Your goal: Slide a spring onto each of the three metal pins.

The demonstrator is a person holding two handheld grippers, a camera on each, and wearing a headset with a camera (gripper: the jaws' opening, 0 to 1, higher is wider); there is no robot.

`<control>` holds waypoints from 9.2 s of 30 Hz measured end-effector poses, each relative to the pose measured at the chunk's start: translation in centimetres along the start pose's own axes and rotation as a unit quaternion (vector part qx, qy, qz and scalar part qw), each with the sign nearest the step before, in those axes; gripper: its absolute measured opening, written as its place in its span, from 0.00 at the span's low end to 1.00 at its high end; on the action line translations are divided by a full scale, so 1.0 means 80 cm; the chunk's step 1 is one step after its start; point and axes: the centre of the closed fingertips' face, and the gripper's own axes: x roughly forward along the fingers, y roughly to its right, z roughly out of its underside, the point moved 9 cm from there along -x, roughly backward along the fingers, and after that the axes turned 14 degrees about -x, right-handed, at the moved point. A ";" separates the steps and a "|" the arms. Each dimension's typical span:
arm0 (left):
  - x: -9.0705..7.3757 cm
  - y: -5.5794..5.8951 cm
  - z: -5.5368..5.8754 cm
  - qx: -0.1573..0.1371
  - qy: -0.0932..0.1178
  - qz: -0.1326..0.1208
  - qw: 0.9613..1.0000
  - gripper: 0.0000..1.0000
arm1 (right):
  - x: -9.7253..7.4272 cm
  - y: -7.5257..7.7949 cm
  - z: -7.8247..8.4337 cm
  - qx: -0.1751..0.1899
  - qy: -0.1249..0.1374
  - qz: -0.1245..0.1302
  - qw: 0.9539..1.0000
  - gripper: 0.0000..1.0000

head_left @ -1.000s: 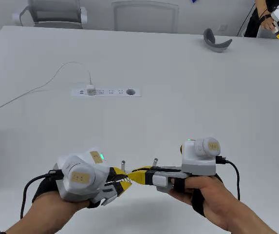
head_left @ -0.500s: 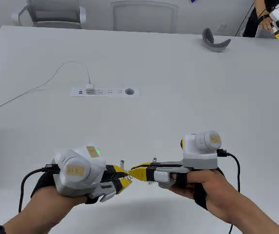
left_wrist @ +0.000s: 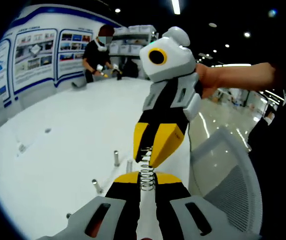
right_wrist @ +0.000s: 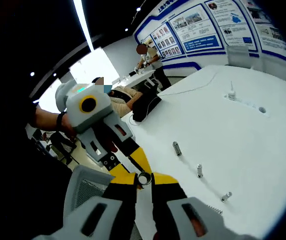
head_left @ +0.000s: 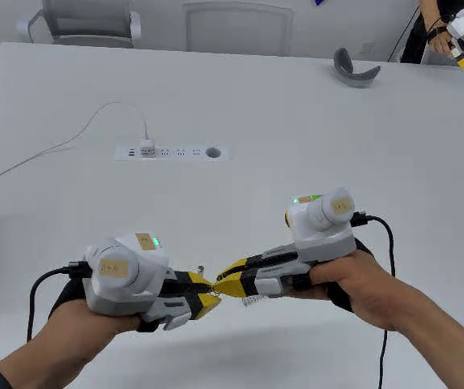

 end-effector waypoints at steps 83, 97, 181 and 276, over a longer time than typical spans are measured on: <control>-0.043 -0.021 0.051 -0.064 0.033 -0.026 0.997 0.34 | -0.025 0.002 0.032 -0.157 -0.162 -0.018 0.974 0.12; -0.062 -0.044 0.062 -0.085 0.042 -0.073 0.993 0.44 | -0.024 0.018 0.045 -0.142 -0.180 0.006 0.973 0.12; -0.140 -0.061 0.138 -0.188 0.051 -0.177 0.965 0.68 | 0.103 0.121 0.008 -0.203 -0.237 -0.004 0.950 0.13; -0.105 -0.047 0.115 -0.175 0.038 -0.147 0.973 0.66 | 0.021 0.067 0.088 0.008 -0.045 0.200 0.979 0.55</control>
